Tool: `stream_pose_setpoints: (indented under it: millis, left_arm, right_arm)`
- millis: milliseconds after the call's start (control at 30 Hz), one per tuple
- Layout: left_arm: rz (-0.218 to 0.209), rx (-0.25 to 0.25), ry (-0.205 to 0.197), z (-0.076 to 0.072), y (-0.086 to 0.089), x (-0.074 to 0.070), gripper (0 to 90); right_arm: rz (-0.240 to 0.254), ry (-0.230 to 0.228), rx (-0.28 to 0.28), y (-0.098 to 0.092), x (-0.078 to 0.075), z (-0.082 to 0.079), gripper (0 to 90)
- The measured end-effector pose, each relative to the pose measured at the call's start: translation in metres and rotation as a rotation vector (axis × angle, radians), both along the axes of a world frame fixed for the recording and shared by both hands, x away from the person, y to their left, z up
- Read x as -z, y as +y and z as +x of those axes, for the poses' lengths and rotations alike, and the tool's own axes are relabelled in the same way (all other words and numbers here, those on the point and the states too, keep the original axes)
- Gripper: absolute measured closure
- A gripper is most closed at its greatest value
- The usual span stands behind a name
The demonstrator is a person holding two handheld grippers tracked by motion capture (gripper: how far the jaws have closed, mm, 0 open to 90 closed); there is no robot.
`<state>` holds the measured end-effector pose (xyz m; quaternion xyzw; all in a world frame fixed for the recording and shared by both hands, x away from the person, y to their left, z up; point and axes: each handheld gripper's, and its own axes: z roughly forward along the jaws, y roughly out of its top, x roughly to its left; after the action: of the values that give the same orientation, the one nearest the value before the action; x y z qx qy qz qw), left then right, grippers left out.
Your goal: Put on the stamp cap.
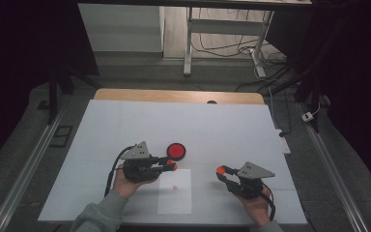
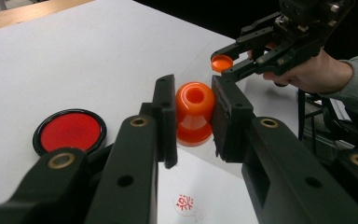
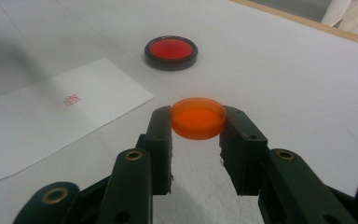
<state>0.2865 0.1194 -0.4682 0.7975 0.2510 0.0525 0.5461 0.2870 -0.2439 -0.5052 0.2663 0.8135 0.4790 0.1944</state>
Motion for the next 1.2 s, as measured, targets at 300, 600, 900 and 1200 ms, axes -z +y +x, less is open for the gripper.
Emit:
stream_pose_setpoints:
  millis: [300,600,900,1200]
  left_arm:
    - [0.002,-0.007,-0.007,-0.001,0.000,0.000,72.6]
    - [0.003,-0.004,-0.002,0.000,0.000,0.001,72.6]
    - [0.011,0.002,-0.001,-0.001,-0.004,0.002,72.5]
    - [0.014,0.005,0.003,0.000,-0.005,0.003,72.5]
  right_arm:
    - [0.000,0.001,-0.020,0.007,0.001,-0.001,64.2]
    - [0.002,0.006,-0.033,0.013,0.002,-0.002,64.2]
    - [0.002,0.005,-0.056,0.022,0.002,-0.003,64.2]
    - [0.003,0.009,-0.082,0.032,0.003,-0.005,64.2]
